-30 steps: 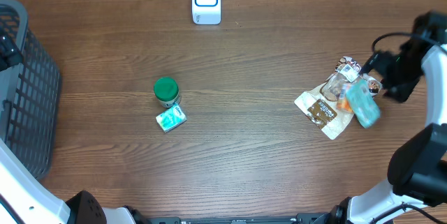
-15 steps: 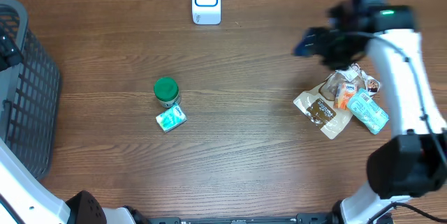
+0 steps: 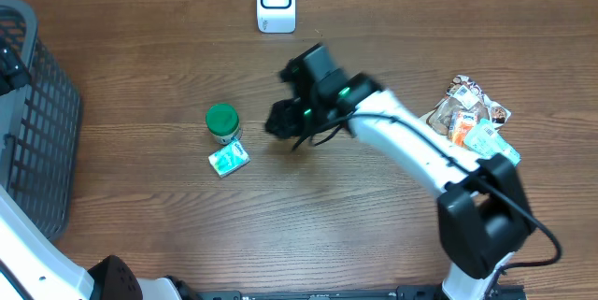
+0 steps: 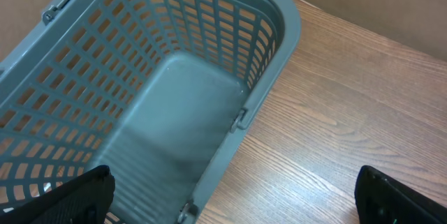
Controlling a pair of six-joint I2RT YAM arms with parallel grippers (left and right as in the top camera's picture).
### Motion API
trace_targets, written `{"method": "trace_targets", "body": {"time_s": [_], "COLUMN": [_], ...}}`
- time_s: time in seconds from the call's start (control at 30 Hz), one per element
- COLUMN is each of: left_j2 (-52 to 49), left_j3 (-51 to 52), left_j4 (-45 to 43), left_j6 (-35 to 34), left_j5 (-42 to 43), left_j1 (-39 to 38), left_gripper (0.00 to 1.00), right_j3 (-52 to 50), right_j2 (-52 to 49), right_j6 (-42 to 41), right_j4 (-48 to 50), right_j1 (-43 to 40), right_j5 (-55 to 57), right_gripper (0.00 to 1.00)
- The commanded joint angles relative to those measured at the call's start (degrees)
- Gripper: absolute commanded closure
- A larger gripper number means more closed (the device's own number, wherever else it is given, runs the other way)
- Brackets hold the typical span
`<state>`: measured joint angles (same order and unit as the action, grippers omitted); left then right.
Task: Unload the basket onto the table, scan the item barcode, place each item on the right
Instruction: 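Reach the right gripper to the teal Kleenex tissue packet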
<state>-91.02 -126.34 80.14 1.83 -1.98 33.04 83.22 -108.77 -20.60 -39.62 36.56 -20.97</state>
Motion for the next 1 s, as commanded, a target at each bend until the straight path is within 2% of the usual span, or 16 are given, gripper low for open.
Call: {"method": "trace_targets", "body": {"time_s": [0.0,0.17,0.3,0.5,0.8,0.87,0.97], "left_j2": [0.3,0.3,0.3,0.3,0.3,0.3,0.3], "left_j3": [0.0,0.0,0.0,0.0,0.0,0.0,0.0], "left_j4": [-0.2,-0.2,-0.2,-0.2,-0.2,-0.2,-0.2], "left_j6": [-0.4,-0.3,-0.4,-0.4,-0.4,-0.4,-0.4], "left_j5": [0.3,0.3,0.3,0.3,0.3,0.3,0.3], "left_j1": [0.0,0.0,0.0,0.0,0.0,0.0,0.0], "left_gripper": [0.00,0.00,0.00,0.00,0.00,0.00,0.00], "right_j3": [-2.2,-2.4,-2.4,-2.4,-2.4,-2.4,-2.4], "right_j2": [-2.6,-7.6,-10.7,-12.0,-13.9,-14.7,-15.1], "right_j6": [-9.5,-16.5,-20.0,-20.2,-20.2,-20.3,-20.3], "right_j4": [6.4,13.9,15.3,14.7,16.2,16.6,16.3], "right_j1": [3.5,7.3,9.0,9.3,12.3,12.7,12.7], "right_j5": [1.6,2.0,4.2,4.2,6.8,6.8,6.8], "right_gripper": [0.48,0.55,0.58,0.65,0.69,0.76,0.95]}}
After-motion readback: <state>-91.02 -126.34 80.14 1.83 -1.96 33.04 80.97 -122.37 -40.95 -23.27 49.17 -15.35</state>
